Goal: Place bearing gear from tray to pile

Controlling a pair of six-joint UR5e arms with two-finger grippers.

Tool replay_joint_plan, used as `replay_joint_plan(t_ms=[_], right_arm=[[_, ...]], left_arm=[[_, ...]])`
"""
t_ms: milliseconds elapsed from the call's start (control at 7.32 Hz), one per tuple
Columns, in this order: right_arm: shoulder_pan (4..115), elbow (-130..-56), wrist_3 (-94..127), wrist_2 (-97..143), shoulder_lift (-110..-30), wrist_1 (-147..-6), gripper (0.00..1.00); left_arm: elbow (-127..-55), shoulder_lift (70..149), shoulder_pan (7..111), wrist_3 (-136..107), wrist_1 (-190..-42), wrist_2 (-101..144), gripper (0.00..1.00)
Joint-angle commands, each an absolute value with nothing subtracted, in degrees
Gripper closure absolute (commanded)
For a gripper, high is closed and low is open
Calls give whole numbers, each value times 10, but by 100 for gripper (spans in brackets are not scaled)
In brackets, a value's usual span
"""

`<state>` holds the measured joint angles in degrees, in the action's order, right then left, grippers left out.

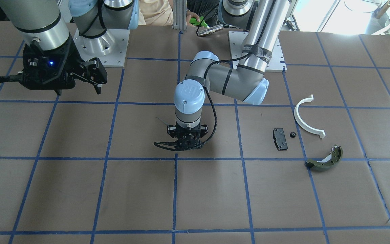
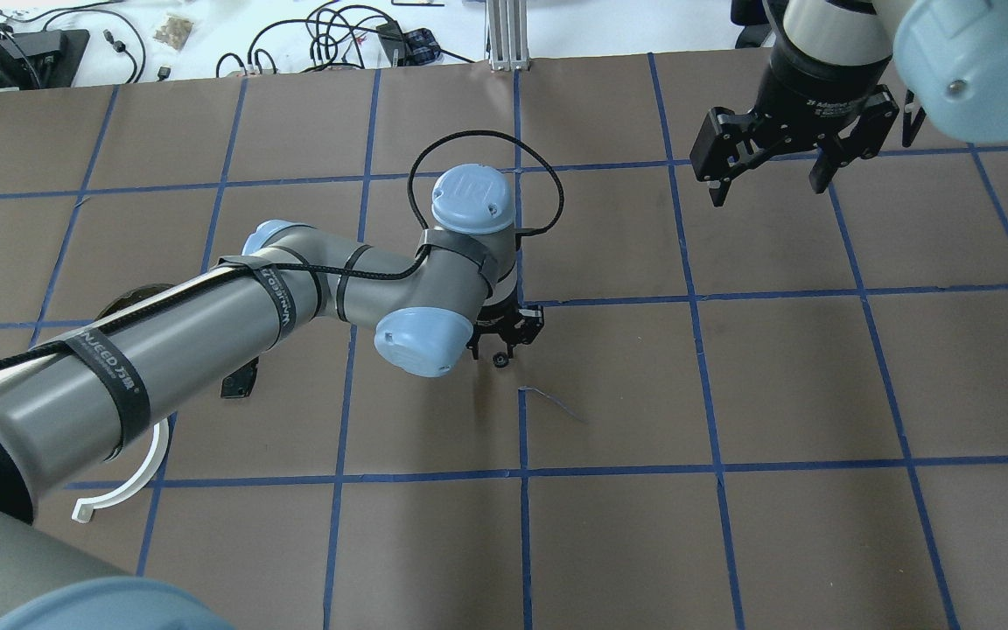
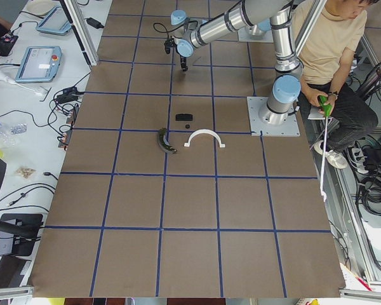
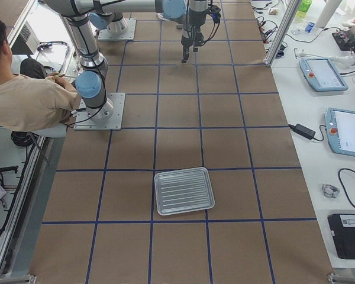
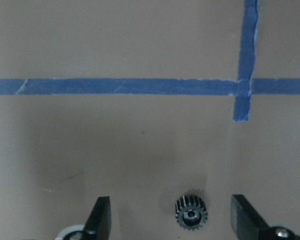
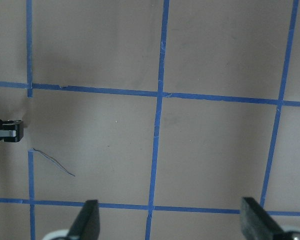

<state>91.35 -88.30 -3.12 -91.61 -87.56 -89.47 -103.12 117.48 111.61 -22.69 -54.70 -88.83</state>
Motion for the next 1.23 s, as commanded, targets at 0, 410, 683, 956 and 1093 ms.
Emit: replay_joint_plan(t_ms=[0, 410, 683, 956, 1093], right_arm=[[913, -905, -29, -912, -882, -920, 0], [913, -907, -28, -912, -882, -920, 0], [913, -911, -29, -912, -882, -924, 0], [913, -911, -28, -912, -882, -923, 0], [913, -911, -28, -912, -882, -923, 0]], left_arm=[[-1031, 1177, 1117, -229, -547, -886, 56], [-1030, 1177, 1117, -229, -547, -886, 83], [-1029, 1176, 1116, -228, -547, -887, 92], [-1026, 1155, 1102, -222, -549, -884, 94], [-1007, 1149, 1086, -221, -556, -885, 95]])
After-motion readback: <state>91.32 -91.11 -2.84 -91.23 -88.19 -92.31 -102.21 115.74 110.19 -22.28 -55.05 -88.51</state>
